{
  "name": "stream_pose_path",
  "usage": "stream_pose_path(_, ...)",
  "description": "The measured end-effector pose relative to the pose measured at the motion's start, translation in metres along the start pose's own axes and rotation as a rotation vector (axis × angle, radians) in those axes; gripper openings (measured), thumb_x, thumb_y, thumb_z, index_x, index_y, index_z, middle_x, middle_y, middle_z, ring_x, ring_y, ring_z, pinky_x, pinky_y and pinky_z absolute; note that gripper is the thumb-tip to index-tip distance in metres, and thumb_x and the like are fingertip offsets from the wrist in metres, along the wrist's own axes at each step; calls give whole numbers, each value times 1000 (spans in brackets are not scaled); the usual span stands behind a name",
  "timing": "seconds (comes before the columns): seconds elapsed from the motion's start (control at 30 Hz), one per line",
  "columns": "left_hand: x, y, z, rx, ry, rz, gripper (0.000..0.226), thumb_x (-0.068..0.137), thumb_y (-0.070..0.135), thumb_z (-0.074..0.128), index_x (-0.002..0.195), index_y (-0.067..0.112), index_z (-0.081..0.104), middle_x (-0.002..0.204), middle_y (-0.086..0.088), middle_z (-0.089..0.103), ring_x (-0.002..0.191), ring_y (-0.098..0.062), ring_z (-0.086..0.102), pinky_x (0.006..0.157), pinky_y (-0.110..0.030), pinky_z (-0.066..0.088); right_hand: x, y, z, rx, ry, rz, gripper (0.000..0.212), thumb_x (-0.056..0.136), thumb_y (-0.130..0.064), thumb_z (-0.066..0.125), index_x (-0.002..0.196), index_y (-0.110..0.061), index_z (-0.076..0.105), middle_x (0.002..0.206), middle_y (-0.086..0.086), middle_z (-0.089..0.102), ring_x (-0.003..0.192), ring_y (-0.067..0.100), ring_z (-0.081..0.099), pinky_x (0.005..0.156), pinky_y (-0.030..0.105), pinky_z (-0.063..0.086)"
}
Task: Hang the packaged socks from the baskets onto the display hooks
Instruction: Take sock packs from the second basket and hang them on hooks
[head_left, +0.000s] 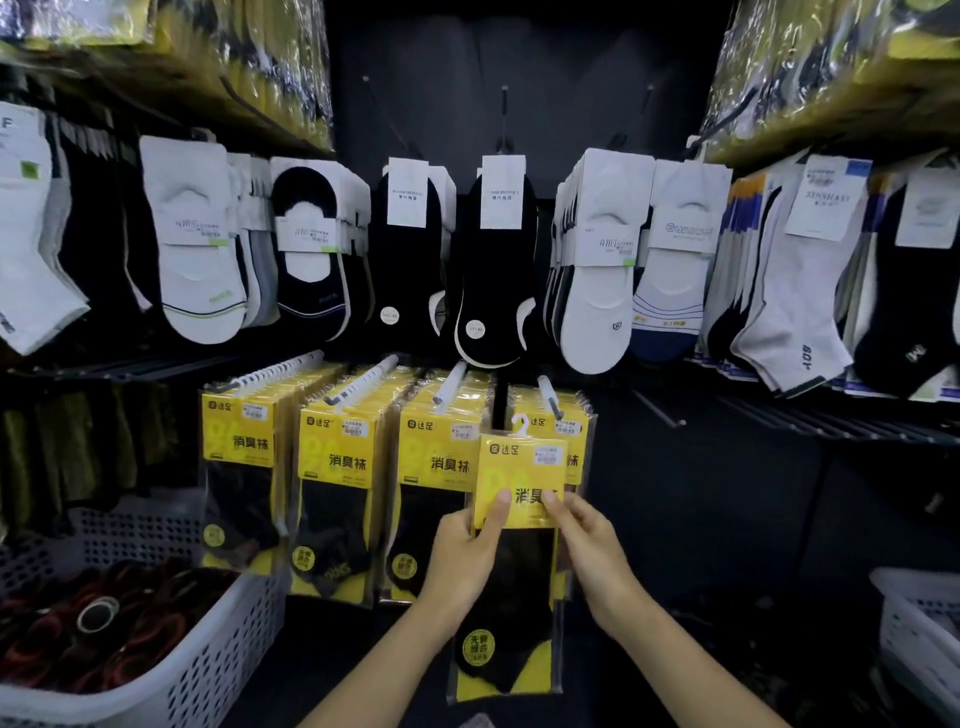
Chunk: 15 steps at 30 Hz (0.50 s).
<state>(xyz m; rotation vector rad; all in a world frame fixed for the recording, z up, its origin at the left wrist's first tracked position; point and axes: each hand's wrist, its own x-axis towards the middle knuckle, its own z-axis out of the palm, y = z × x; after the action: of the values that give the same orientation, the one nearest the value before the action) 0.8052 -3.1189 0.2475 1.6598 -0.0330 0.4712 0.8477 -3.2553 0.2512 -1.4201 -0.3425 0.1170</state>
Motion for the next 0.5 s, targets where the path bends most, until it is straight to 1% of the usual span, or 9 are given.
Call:
stream_pose_path(0.03, 0, 0, 4, 0, -20, 2, 30, 89, 44, 52, 77, 21, 68, 44, 17, 57, 42, 6, 53, 43, -4, 34, -3, 1, -2, 1, 32, -20, 27, 89, -35, 58, 105, -15, 68, 97, 1, 75, 90, 13, 71, 65, 17, 54)
stream_pose_path(0.07, -1, 0, 6, 3, -32, 2, 28, 86, 48, 52, 79, 25, 67, 51, 18, 62, 50, 7, 57, 48, -4, 38, -6, 2, -5, 6, 73, -34, 25, 90, -31, 58, 104, -13, 68, 96, 2, 75, 88, 14, 72, 65, 17, 54)
stream_pose_path(0.13, 0, -1, 9, 0, -61, -1, 27, 82, 51, 52, 94, 31, 65, 76, 16, 70, 73, 7, 65, 64, -6, 46, -7, 5, -14, 33, 184, -50, 20, 91, -25, 59, 100, -9, 68, 93, 5, 75, 87, 17, 72, 70, 23, 54)
stream_pose_path(0.2, 1, -2, 11, 11, -109, -36, 31, 88, 48, 52, 113, 31, 57, 102, 15, 67, 94, 5, 63, 80, -13, 50, -6, 8, -23, 64, 307, -65, 17, 91, -23, 59, 96, -9, 67, 93, 7, 75, 88, 21, 71, 77, 31, 54)
stream_pose_path(0.23, 1, -2, 12, 26, -134, -53, 38, 90, 46, 52, 125, 32, 52, 112, 14, 64, 102, 2, 60, 85, -16, 49, -5, 8, -26, 66, 357, -70, 15, 92, -23, 59, 94, -9, 67, 93, 7, 74, 89, 21, 70, 80, 34, 54)
stream_pose_path(0.27, 1, -2, 14, 41, -156, -61, 43, 91, 45, 51, 132, 32, 46, 118, 14, 60, 106, 1, 57, 84, -15, 47, -3, 7, -28, 54, 397, -79, 15, 92, -23, 59, 94, -10, 66, 94, 7, 74, 89, 21, 69, 81, 34, 54)
stream_pose_path(0.33, 2, 0, 19, 43, -178, -63, 50, 92, 44, 52, 139, 33, 39, 123, 17, 53, 107, 4, 53, 75, -11, 44, 3, 2, -31, 16, 435, -118, 14, 93, -22, 58, 94, -11, 66, 93, 5, 73, 88, 17, 69, 76, 29, 53)
stream_pose_path(0.43, 6, 1, 24, 27, -142, -82, 58, 92, 41, 53, 145, 30, 30, 127, 16, 48, 103, 5, 51, 70, -10, 41, 18, -9, -28, -84, 396, -156, 11, 94, -22, 57, 93, -14, 65, 91, -1, 72, 84, 7, 68, 67, 17, 49)
stream_pose_path(0.5, 11, -1, 25, 25, -104, -94, 62, 92, 41, 54, 147, 31, 25, 128, 16, 44, 99, 7, 49, 69, -9, 39, 28, -13, -25, -147, 372, -143, 10, 94, -21, 56, 94, -15, 64, 91, -2, 71, 83, 6, 67, 64, 14, 47)
